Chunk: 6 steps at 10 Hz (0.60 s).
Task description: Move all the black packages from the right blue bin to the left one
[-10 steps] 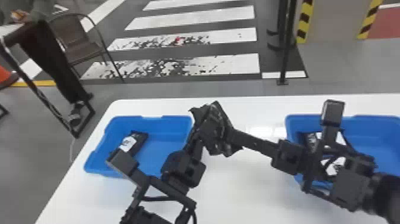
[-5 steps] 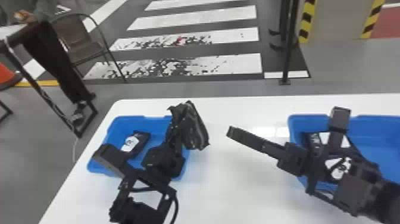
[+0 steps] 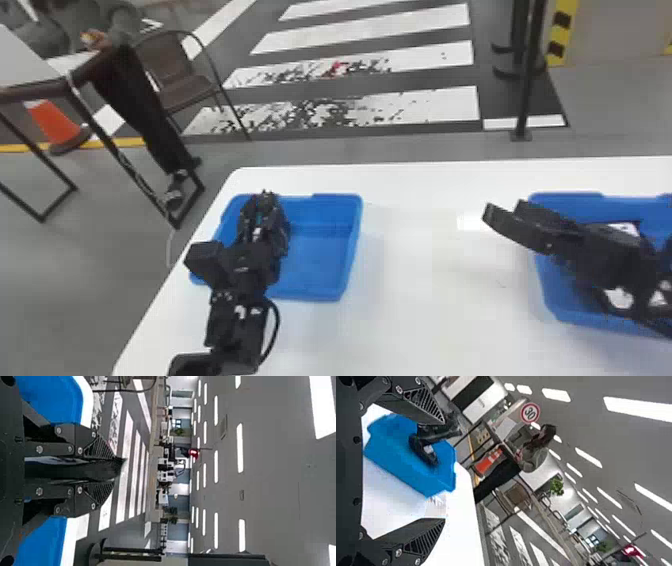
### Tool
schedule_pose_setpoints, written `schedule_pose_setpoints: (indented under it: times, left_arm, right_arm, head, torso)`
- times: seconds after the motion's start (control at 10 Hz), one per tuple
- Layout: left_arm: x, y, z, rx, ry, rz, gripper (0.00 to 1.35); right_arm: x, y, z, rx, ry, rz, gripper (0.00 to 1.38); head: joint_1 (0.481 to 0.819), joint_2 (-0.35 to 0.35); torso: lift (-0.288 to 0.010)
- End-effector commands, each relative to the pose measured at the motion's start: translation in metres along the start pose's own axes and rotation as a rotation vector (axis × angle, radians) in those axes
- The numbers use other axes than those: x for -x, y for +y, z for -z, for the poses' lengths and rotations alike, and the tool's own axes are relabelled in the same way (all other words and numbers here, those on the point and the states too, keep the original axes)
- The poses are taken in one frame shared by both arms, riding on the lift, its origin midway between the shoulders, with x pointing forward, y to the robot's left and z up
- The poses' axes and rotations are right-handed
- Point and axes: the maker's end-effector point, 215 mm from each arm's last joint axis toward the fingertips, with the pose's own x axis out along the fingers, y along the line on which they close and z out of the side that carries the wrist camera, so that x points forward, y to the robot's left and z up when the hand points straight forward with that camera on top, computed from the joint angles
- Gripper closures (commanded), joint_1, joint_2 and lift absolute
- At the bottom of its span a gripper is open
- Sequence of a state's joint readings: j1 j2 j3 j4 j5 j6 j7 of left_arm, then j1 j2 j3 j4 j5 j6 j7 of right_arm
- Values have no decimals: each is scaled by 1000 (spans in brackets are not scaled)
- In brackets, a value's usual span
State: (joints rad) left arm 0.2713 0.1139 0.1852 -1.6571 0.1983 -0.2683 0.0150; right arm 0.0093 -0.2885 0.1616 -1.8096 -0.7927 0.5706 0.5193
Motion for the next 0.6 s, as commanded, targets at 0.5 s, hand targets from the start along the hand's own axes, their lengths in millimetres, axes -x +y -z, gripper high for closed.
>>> schedule_pose_setpoints:
  times: [0.5]
  left_arm:
    - [50, -46, -42, 186, -106, 79, 213]
  right_arm:
    - [209, -116, -31, 315, 115, 808, 170]
  head:
    - [695, 112]
  torso:
    - [-154]
